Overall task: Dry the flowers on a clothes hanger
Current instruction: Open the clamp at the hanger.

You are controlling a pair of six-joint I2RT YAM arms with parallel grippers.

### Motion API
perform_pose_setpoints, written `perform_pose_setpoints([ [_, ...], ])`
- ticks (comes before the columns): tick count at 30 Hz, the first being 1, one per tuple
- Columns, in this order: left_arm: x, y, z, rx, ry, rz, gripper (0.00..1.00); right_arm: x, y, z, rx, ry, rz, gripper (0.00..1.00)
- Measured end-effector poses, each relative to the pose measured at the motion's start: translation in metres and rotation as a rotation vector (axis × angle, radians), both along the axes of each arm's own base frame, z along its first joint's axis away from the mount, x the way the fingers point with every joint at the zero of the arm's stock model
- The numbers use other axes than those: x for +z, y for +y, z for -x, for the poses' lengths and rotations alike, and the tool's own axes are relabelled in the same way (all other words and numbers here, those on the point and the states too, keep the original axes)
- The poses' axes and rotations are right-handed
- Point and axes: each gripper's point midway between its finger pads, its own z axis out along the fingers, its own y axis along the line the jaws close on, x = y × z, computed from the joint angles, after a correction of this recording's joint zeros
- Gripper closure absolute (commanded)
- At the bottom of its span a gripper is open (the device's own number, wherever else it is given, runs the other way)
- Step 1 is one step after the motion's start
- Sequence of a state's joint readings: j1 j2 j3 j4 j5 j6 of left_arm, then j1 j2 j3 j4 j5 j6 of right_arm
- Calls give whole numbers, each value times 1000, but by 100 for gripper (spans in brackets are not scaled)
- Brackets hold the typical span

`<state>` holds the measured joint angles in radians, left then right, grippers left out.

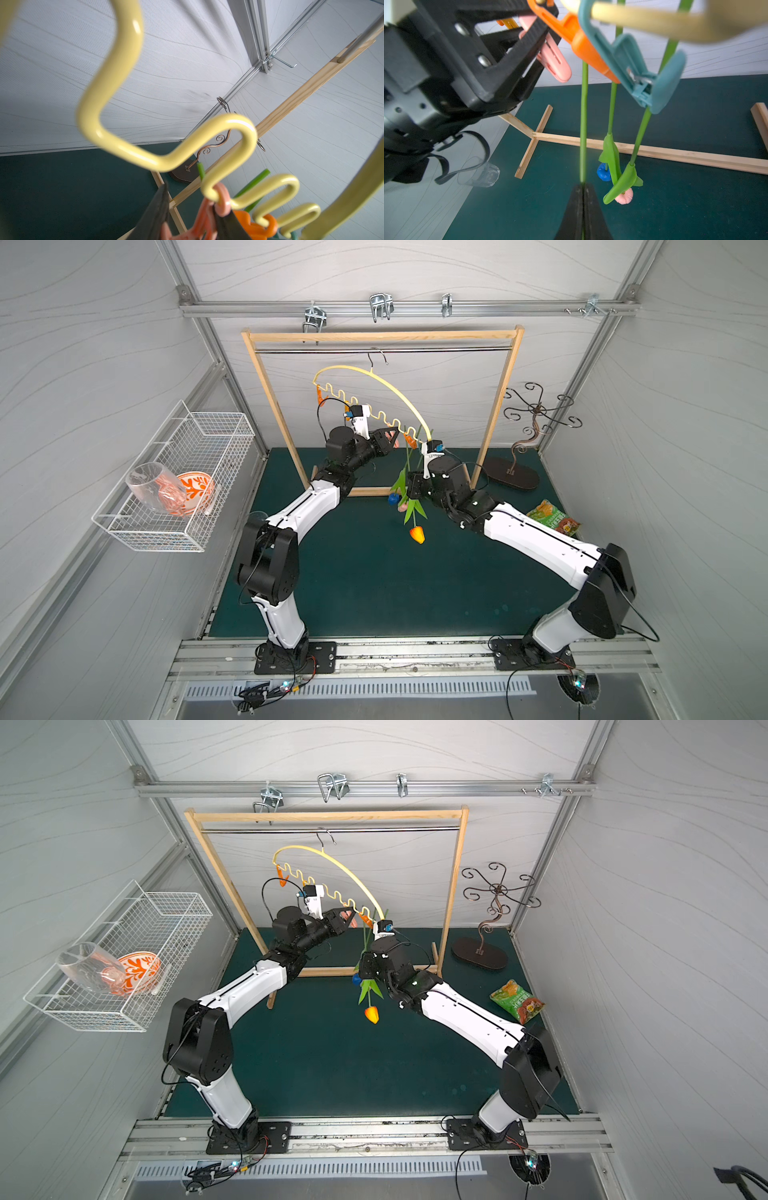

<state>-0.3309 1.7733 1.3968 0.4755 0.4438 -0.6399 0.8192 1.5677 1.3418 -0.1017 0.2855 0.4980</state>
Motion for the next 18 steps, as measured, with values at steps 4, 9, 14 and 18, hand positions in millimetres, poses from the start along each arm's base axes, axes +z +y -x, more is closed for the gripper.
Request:
perform_pose_setpoints([
  [4, 0, -3, 1, 0, 1, 1, 70, -13, 6, -3, 18, 23, 6, 100],
  [9, 3, -6, 5, -6, 1, 1, 71, -17, 10, -2, 31, 36, 2, 100],
  [14, 4, -5, 6, -2, 6, -2, 72, -16, 12, -2, 36, 39, -12, 100],
  [18, 3, -5, 6, 1, 6, -3, 74, -16, 12, -1, 33, 51, -27, 100],
])
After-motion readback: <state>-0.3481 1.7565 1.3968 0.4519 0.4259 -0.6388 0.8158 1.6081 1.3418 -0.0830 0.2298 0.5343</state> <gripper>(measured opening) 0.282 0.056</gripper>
